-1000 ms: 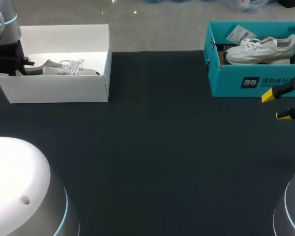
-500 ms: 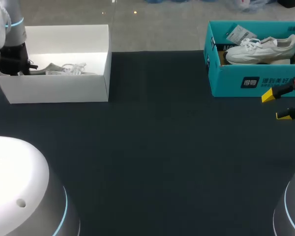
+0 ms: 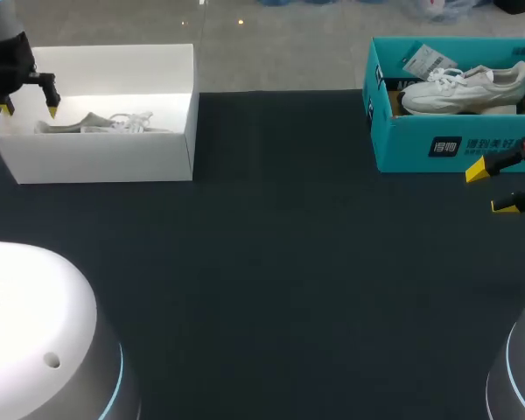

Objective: Take the shoe out of the shoebox, open the shoe tongue, remove and reinsert the insole, then place the shoe into the shoebox

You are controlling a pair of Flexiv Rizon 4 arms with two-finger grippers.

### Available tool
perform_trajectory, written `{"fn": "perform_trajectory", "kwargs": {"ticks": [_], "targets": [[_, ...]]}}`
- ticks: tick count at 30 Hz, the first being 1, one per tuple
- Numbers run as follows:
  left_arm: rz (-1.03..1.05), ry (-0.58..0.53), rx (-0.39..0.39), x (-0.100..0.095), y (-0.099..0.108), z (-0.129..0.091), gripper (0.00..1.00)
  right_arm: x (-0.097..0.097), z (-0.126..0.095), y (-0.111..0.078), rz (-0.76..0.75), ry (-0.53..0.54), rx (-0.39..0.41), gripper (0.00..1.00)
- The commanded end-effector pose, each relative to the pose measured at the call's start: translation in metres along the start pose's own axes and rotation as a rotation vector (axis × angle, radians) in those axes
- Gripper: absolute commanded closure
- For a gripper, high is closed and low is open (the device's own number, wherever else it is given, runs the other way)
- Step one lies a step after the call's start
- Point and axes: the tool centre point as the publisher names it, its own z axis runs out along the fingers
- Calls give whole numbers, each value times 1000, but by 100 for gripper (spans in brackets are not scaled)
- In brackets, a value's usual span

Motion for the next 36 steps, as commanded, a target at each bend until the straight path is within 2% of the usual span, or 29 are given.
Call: {"fn": "perform_trajectory", "kwargs": {"ticks": [1, 4, 8, 10, 11, 12, 13, 14, 17, 18, 23, 24, 27, 30, 32, 36], "targets": [[-72, -4, -40, -2, -10, -50, 0, 0, 0, -1, 1, -3, -2, 0], [-216, 6, -95, 0, -13, -70, 0, 0, 0, -1, 1, -3, -2, 0], [-338, 21, -154, 2, -16, -85, 0, 0, 0, -1, 1, -3, -2, 0], [-393, -82, -121, 3, -16, -92, 0, 0, 0, -1, 1, -3, -2, 0], [-411, -164, -76, 4, -17, -95, 0, 0, 0, -1, 1, -3, -2, 0], [-415, -278, -20, 6, -19, -98, 0, 0, 0, -1, 1, -3, -2, 0], [-420, -439, 60, 10, -22, -100, 0, -4, 5, 0, -15, -48, 15, 0], [-420, -439, 60, 10, -22, -100, 0, -9, 6, 4, -20, -71, 11, 0], [-420, -439, 60, 10, -22, -100, 0, -20, -2, 36, -113, -192, -31, 0], [-420, -439, 60, 10, -22, -100, 0, -22, -6, 51, -157, -225, -35, 0], [-420, -439, 60, 10, -22, -100, 0, -26, -32, 130, -317, -454, -155, 0], [-420, -439, 60, 10, -22, -100, 0, -28, -35, 144, -323, -504, -160, 0], [-420, -439, 60, 10, -22, -100, 0, -32, -48, 181, -283, -544, -208, 0], [-420, -439, 60, 10, -22, -100, 0, -33, -54, 203, -272, -580, -229, 0], [-420, -439, 60, 10, -22, -100, 0, -33, -54, 212, -233, -532, -221, 0], [-420, -439, 60, 10, -22, -100, 0, -31, -54, 215, -222, -526, -245, 0]]}}
